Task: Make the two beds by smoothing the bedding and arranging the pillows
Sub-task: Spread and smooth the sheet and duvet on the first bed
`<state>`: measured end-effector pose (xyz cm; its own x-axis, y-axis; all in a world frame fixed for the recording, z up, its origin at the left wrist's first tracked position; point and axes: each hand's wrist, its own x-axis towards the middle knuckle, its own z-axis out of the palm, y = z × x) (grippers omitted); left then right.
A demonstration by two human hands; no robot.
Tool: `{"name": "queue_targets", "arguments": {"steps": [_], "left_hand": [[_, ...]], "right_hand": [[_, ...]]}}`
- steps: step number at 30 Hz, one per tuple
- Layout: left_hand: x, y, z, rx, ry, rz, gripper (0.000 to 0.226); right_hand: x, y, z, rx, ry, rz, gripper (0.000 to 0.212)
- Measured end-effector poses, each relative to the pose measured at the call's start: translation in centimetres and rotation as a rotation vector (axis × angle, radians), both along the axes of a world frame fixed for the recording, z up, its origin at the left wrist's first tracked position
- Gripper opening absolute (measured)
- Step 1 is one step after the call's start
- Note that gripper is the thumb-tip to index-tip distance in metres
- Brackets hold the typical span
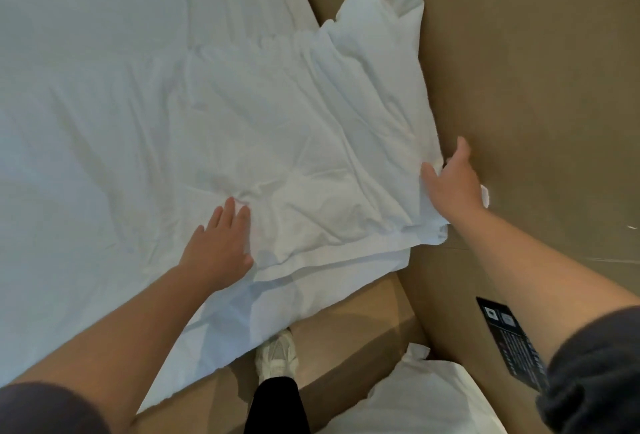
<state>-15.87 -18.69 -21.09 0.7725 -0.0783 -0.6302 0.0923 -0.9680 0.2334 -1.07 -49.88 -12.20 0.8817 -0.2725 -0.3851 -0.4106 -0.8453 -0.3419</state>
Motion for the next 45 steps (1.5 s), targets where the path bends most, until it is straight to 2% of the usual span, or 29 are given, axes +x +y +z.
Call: {"name": "queue_targets", "arguments": {"steps": [2, 4, 5, 7, 9, 11, 13, 15, 17, 19, 21, 23, 26, 28, 31, 34, 35, 37, 40, 41, 43, 45], "left_hand": [[0.3, -0.3, -0.3, 0.004, 0.009, 0.003, 0.076], [0.5, -0.6, -0.5, 0.012, 0.032, 0.013, 0.075], [0.6, -0.8, -0.5, 0.015, 0.041, 0.02, 0.075], [0.8, -1.2, -0.6, 0.023, 0.045, 0.028, 0.074], [0.9, -1.4, -0.8, 0.028, 0.044, 0.026, 0.073], [1.1, -1.3, -1.1, 0.031, 0.048, 0.017, 0.072], [1.0, -1.0, -1.6, 0.03, 0.064, 0.019, 0.072], [1.0, -0.8, -1.9, 0.031, 0.076, 0.02, 0.072], [1.4, -1.1, -1.9, 0.049, 0.075, 0.02, 0.071], [2.2, -2.0, -1.4, 0.016, 0.023, 0.106, 0.07], [3.4, -4.0, 0.0, -0.19, -0.106, 0.296, 0.073], [5.9, -7.2, 2.9, -0.536, -0.162, 0.529, 0.082], [11.2, -12.6, 7.3, -1.027, 0.074, 0.801, 0.089], [14.2, -15.4, 8.8, -1.146, 0.131, 0.893, 0.09], [17.0, -18.2, 10.6, -1.177, 0.117, 1.016, 0.096], [18.6, -20.3, 10.9, -1.254, 0.267, 1.129, 0.129], [18.8, -20.9, 10.5, -1.255, 0.296, 1.148, 0.119], [18.6, -21.7, 8.6, -1.17, 0.277, 1.088, 0.084], [16.4, -20.9, 6.0, -1.04, 0.223, 0.795, 0.074], [15.5, -20.3, 5.6, -1.071, 0.252, 0.674, 0.072], [14.3, -18.3, 4.3, -1.083, 0.261, 0.454, 0.064], [13.6, -15.6, 2.7, -0.893, 0.085, 0.367, 0.054]], "right_hand": [[1.0, -0.1, -1.1, -0.033, 0.147, -0.057, 0.058], [1.3, 0.0, -2.1, -0.104, 0.259, 0.015, 0.039], [1.1, 0.3, -2.6, -0.175, 0.308, 0.083, 0.035], [0.5, 0.8, -3.6, -0.41, 0.312, 0.216, 0.037], [0.1, 1.0, -4.4, -0.561, 0.23, 0.226, 0.048], [0.3, 0.8, -5.5, -0.446, 0.192, 0.113, 0.064], [0.7, 0.4, -6.8, -0.184, 0.22, -0.064, 0.078], [1.0, -0.1, -8.1, -0.007, 0.237, -0.191, 0.084], [1.4, -0.5, -8.6, 0.062, 0.251, -0.213, 0.077], [2.0, -0.6, -8.5, 0.057, 0.289, -0.148, 0.056], [2.7, -0.5, -7.6, 0.051, 0.292, -0.071, 0.039], [2.9, -0.3, -5.6, 0.078, 0.299, -0.011, 0.03], [3.9, 0.0, -1.3, 0.101, 0.273, 0.042, 0.023], [5.2, 0.6, 2.6, 0.085, 0.179, 0.07, 0.023], [7.3, 1.2, 8.8, 0.078, -0.04, 0.085, 0.024], [8.1, 1.1, 11.9, 0.097, -0.248, 0.099, 0.033], [8.1, 1.0, 11.8, 0.063, -0.262, 0.121, 0.032], [7.7, 0.7, 10.1, -0.128, -0.146, 0.22, 0.03], [6.1, -0.4, 7.0, -0.27, 0.075, 0.296, 0.02], [5.4, -0.5, 6.5, -0.248, 0.086, 0.298, 0.015], [4.4, -0.2, 5.9, -0.17, 0.006, 0.317, 0.033], [3.6, 1.3, 4.8, -0.185, -0.135, 0.474, 0.052]]}}
